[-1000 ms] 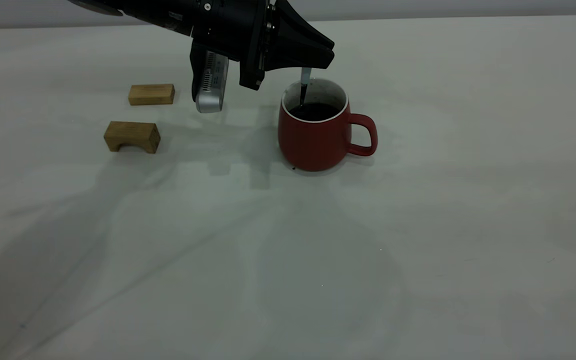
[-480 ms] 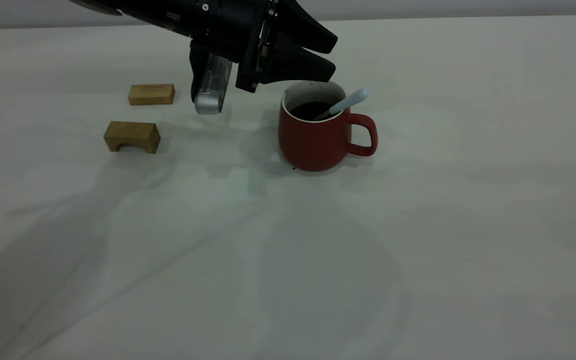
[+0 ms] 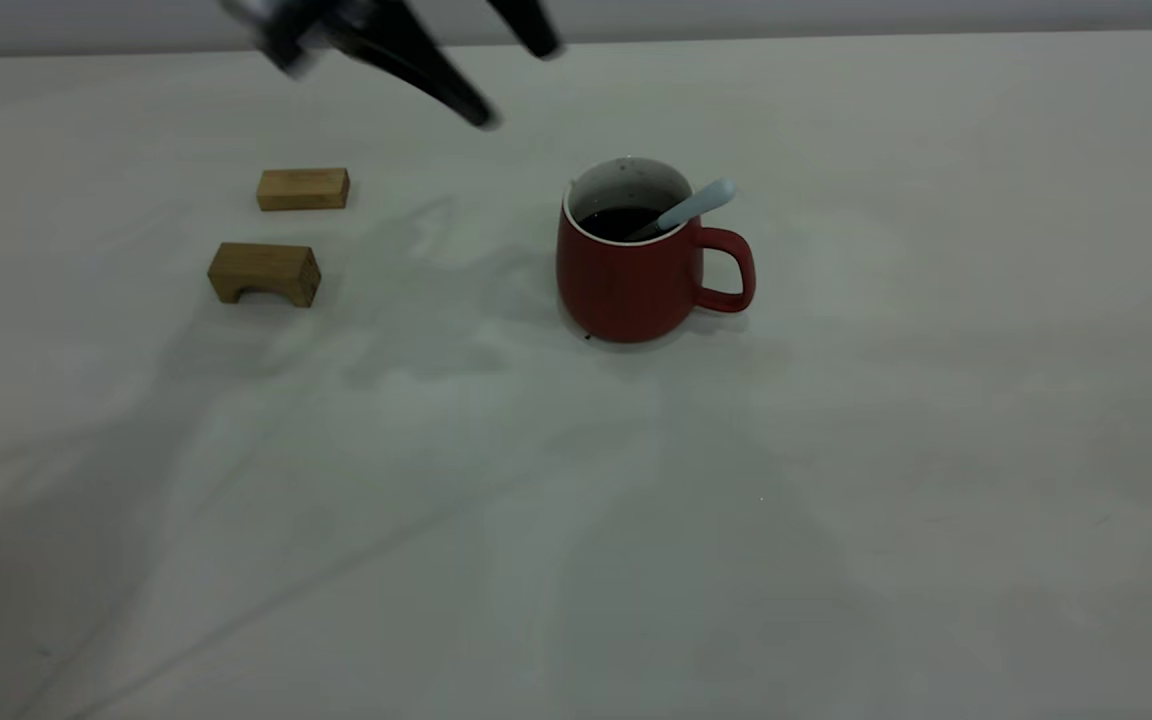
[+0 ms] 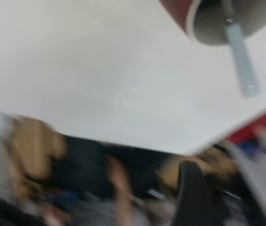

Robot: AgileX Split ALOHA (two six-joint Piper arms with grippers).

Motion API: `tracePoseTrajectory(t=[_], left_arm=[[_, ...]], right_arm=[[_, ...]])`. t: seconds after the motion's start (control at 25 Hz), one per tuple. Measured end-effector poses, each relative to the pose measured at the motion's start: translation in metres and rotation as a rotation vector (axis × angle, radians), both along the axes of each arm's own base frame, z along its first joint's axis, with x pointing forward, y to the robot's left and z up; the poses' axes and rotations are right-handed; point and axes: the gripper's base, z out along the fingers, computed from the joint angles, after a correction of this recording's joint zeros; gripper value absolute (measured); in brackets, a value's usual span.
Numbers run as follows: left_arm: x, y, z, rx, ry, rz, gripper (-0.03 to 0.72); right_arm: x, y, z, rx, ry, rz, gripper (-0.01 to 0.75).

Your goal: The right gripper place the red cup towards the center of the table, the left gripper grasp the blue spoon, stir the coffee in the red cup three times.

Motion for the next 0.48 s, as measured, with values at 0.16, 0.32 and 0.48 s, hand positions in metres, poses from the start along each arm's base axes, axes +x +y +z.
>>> tracePoseTrajectory(t=[0.16,0.32,0.48], left_arm=[[-0.014,0.022,0.049,0.181,-0.125,-0.134,0.527],[-0.025,0.048,0.101,0.386,-0.355,-0.264,0.527],[-0.042,0.071,0.151,0.556,-0.566,-0.445,0.527]], right_arm=[[0.0,0.0,0.0,0.0,0.0,0.0,0.545],[0.0,0.0,0.0,0.0,0.0,0.0,0.545],[0.0,0.0,0.0,0.0,0.0,0.0,0.545]])
